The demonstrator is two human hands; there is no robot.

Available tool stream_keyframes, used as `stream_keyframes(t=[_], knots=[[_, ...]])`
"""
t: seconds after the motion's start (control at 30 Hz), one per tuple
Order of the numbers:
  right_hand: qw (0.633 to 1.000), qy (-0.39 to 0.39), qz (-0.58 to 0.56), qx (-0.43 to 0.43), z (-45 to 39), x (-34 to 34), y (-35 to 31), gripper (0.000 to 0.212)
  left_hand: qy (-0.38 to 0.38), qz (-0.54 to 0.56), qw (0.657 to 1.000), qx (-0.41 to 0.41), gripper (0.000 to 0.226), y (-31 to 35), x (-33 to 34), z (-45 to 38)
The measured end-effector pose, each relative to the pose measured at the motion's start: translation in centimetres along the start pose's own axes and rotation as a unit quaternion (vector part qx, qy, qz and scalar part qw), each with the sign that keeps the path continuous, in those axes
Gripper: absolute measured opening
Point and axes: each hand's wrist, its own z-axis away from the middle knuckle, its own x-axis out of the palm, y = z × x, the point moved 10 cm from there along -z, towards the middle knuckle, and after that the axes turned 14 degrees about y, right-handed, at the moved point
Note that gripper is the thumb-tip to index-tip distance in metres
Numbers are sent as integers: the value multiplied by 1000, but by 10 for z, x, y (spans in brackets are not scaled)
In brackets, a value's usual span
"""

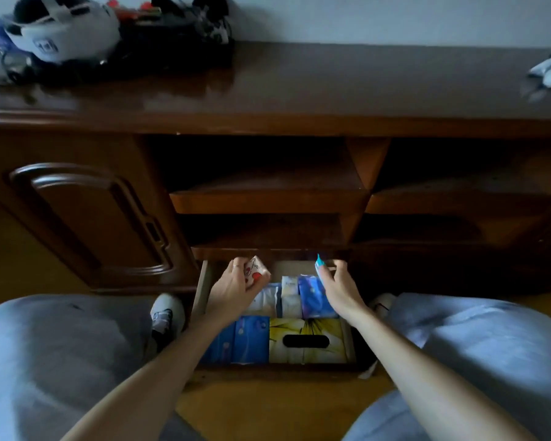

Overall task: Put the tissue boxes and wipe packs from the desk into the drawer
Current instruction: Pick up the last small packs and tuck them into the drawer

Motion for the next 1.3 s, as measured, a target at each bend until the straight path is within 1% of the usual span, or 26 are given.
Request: stream_keyframes(t=[0.07,0.13,0.2,0.23,0.3,0.37,0.43,0.47,0.53,0.57,0.6,0.63,0.67,0.7,0.73,0.77,0.83,0.87,0.9,0.97,1.03,1.13,1.23,1.3], knots=[[998,-26,1,50,-2,24,33,45,-40,-12,998,-45,66,-38,23,7],[996,-30,9,89,-6,43,60,55,-74,-13,993,-87,66,-67,48,10],[994,-29,9,107,-6,60,77,58,-88,6,987,-137,62,-87,73,7],[994,-28,0,101,-4,69,81,57,-94,23,982,-164,63,-93,87,4],[998,-31,-7,55,-2,85,84,58,-116,66,969,-206,65,-97,120,-6],[999,-26,31,-2,-3,91,87,62,-154,91,960,-215,57,-92,155,-20],[993,6,99,-68,-10,85,91,64,-177,84,959,-203,47,-85,186,-37],[988,24,123,-91,-15,81,95,65,-180,67,962,-196,46,-82,198,-45],[984,48,137,-98,-24,74,105,67,-173,38,966,-189,45,-76,214,-60],[984,54,139,-96,-26,72,110,68,-167,36,967,-187,38,-73,221,-66],[983,56,140,-102,-28,73,112,68,-160,27,970,-181,25,-70,227,-71],[982,54,141,-116,-28,74,113,68,-147,17,975,-168,23,-69,232,-78],[979,54,143,-132,-27,76,112,69,-137,-3,979,-148,31,-67,238,-83],[978,55,144,-143,-26,77,112,69,-132,-25,983,-123,34,-64,244,-88],[977,56,144,-146,-26,77,112,69,-137,-47,984,-107,31,-61,251,-90],[977,57,145,-143,-27,78,112,70,-146,-64,983,-93,30,-60,259,-91],[980,60,140,-129,-29,78,113,70,-165,-120,975,-92,41,-65,273,-86],[981,61,135,-123,-30,79,113,70,-171,-145,970,-90,43,-68,277,-84],[982,61,131,-120,-31,79,112,70,-178,-159,969,-71,43,-67,280,-82],[983,62,124,-120,-32,79,112,70,-230,-158,960,-3,40,-59,293,-77],[983,62,119,-122,-31,79,112,69,-283,-156,946,28,40,-55,300,-75],[984,65,110,-124,-30,79,116,69,-296,-149,943,7,46,-57,297,-81],[986,59,107,-117,-32,79,119,69,-280,-74,951,-113,63,-64,287,-80],[987,55,100,-113,-32,79,120,70,-269,-33,945,-182,69,-68,286,-75]])
